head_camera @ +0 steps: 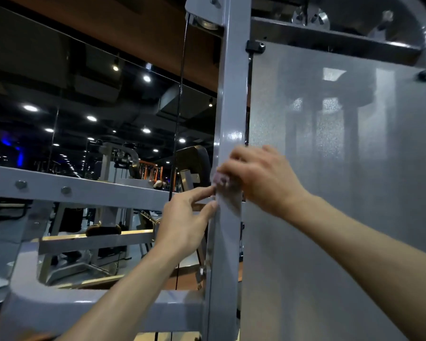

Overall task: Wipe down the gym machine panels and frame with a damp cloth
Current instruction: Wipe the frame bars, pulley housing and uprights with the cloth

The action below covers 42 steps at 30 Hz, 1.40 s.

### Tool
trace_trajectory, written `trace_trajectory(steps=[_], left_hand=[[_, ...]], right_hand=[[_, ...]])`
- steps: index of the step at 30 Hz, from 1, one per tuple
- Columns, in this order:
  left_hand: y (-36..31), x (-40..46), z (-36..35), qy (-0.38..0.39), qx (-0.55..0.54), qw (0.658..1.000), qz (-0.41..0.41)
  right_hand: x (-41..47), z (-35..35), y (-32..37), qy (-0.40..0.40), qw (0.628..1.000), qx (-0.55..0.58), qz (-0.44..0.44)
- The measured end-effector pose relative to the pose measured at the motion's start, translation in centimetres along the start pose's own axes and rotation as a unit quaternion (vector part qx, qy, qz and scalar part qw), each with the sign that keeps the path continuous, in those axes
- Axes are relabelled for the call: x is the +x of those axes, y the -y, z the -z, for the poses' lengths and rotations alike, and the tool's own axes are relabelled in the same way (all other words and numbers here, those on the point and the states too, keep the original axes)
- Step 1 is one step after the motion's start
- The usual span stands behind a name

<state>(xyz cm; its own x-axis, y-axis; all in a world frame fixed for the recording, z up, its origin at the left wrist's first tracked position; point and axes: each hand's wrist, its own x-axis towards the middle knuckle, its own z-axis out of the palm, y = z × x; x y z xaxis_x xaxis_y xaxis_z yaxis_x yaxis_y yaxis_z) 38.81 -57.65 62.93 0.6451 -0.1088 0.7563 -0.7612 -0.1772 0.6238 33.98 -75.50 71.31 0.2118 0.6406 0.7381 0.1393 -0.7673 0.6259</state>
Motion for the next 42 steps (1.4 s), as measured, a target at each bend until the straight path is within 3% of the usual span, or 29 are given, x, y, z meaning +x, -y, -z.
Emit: trace_trajectory(steps=[4, 9, 12, 18, 26, 32, 35, 39, 42], left_hand=[[0.0, 0.0, 0.1, 0.004, -0.003, 1.0, -0.001], [0.5, -0.4, 0.6, 0.031, -0.013, 0.999, -0.006], [1.2, -1.0, 0.7, 0.048, -0.012, 0.999, -0.008], [2.8, -2.3, 0.6, 0.046, -0.029, 0.998, -0.031], [6.4, -6.3, -1.7, 0.008, -0.09, 0.996, 0.016], [7.6, -6.6, -2.0, 0.011, -0.084, 0.996, 0.04], [7.8, -6.7, -2.0, 0.011, -0.087, 0.996, 0.028], [7.7, -6.7, -2.2, 0.011, -0.102, 0.994, 0.033], [7.7, -6.7, -2.1, 0.021, -0.106, 0.993, 0.04]], right_hand=[[2.7, 0.8, -1.6, -0.053, 0.992, 0.006, -0.117], [-3.3, -0.9, 3.0, -0.033, 0.995, 0.066, -0.073], [-4.0, -0.9, 2.1, 0.004, 0.999, 0.023, -0.027], [-1.1, -0.3, 0.9, -0.038, 0.992, 0.034, -0.117], [-5.7, -1.4, 4.0, 0.029, 0.999, -0.021, 0.022], [-2.0, -0.3, 2.6, -0.017, 0.997, -0.004, -0.072], [-5.2, -1.7, 5.8, -0.038, 0.999, -0.006, -0.016], [-7.5, -1.8, 6.7, 0.009, 0.995, -0.035, 0.09], [-3.7, -1.1, 3.7, -0.016, 0.998, -0.048, 0.03]])
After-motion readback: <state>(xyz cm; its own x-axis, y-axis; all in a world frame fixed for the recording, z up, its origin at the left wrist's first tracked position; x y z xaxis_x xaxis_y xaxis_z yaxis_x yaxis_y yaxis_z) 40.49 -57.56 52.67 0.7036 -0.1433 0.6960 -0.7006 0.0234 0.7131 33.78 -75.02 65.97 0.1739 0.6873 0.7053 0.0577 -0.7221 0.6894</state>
